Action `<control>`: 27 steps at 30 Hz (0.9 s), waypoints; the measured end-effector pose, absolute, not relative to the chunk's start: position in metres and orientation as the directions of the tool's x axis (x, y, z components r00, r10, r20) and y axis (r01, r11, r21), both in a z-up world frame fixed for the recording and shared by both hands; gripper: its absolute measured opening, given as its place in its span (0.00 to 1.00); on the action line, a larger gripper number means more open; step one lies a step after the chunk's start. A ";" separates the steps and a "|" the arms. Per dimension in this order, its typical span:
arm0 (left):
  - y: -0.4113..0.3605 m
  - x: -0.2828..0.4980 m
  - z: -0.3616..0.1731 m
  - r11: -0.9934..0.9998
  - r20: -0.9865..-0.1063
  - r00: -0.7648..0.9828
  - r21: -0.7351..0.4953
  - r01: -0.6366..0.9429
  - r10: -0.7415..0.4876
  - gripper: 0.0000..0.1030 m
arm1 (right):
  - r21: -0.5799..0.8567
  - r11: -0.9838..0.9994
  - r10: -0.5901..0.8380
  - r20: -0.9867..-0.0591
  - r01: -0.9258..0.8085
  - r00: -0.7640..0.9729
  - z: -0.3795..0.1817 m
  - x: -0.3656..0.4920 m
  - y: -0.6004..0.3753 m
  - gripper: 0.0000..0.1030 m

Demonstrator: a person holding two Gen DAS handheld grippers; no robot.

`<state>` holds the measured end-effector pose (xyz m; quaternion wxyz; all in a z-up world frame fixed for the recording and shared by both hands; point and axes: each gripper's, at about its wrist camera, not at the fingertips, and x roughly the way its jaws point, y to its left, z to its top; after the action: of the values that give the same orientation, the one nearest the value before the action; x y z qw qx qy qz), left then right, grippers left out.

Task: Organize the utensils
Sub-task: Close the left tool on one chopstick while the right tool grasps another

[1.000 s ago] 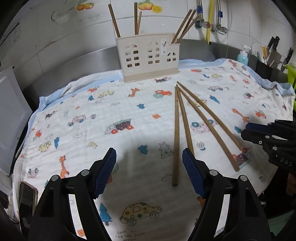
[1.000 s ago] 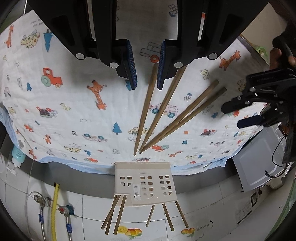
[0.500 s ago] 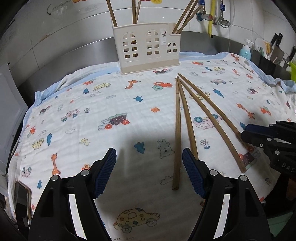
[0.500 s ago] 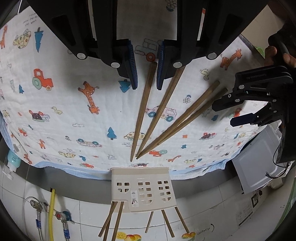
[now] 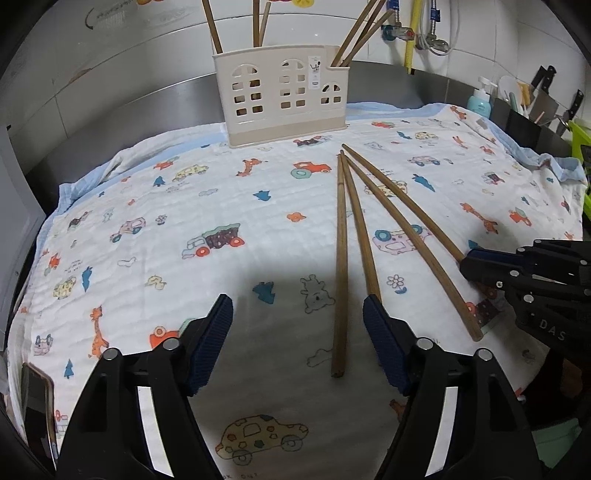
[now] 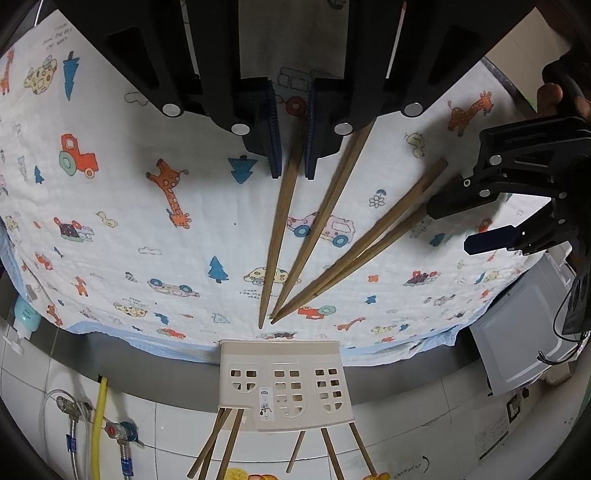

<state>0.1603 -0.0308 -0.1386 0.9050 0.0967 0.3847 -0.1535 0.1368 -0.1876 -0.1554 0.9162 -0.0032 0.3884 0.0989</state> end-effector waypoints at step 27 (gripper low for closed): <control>-0.047 0.165 -0.148 0.913 -0.743 0.618 0.023 0.407 -0.256 0.17 | 0.121 0.982 0.187 -0.686 -0.144 0.703 -0.156 0.133 -0.196 0.07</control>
<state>0.1646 -0.0474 -0.1477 0.8944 0.0951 0.3958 -0.1853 0.1334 -0.1959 -0.1561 0.9224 0.0290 0.3746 0.0896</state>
